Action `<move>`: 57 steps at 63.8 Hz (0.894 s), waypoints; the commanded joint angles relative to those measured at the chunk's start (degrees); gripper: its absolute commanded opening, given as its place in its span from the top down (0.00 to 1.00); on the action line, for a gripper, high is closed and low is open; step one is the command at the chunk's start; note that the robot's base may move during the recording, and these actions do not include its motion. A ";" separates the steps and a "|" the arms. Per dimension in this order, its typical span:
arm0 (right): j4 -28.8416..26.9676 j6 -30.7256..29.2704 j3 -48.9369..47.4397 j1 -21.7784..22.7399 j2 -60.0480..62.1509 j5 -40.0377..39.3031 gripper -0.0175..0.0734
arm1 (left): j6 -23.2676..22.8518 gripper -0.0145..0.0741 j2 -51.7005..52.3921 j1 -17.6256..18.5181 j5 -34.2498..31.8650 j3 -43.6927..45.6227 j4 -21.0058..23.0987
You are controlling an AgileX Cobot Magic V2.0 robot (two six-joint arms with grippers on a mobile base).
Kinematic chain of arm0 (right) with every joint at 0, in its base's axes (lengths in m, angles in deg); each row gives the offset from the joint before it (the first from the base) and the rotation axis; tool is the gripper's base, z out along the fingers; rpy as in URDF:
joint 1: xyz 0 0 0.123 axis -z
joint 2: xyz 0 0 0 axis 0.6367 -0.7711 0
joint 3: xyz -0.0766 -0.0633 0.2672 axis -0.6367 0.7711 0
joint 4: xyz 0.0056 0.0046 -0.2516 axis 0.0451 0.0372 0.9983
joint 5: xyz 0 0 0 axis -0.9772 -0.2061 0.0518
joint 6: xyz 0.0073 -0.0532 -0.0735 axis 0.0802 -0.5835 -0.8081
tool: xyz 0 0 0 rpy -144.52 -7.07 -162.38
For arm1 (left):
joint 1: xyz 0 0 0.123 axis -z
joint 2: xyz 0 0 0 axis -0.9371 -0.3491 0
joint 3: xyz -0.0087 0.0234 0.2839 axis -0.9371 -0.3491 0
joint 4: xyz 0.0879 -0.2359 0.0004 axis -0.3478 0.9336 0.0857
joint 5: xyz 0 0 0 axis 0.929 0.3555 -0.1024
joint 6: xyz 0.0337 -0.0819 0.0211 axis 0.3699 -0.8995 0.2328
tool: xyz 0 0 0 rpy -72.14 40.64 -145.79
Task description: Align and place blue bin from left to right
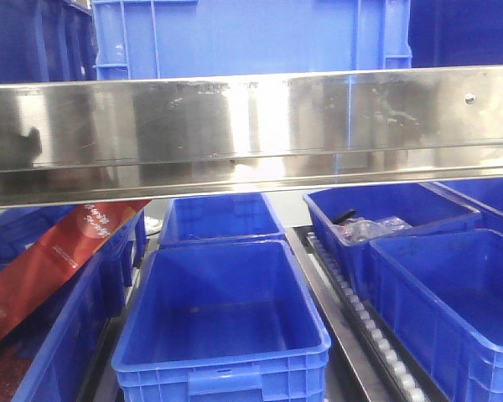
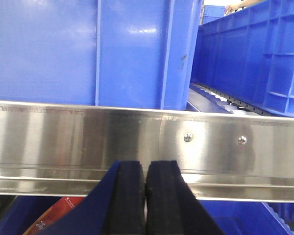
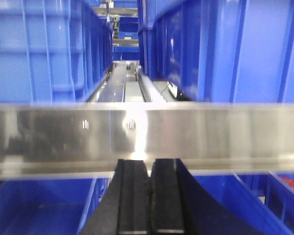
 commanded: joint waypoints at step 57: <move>-0.26 -0.57 3.29 0.35 2.35 -3.61 0.88 | -0.03 0.83 0.33 -0.03 -1.14 0.07 0.32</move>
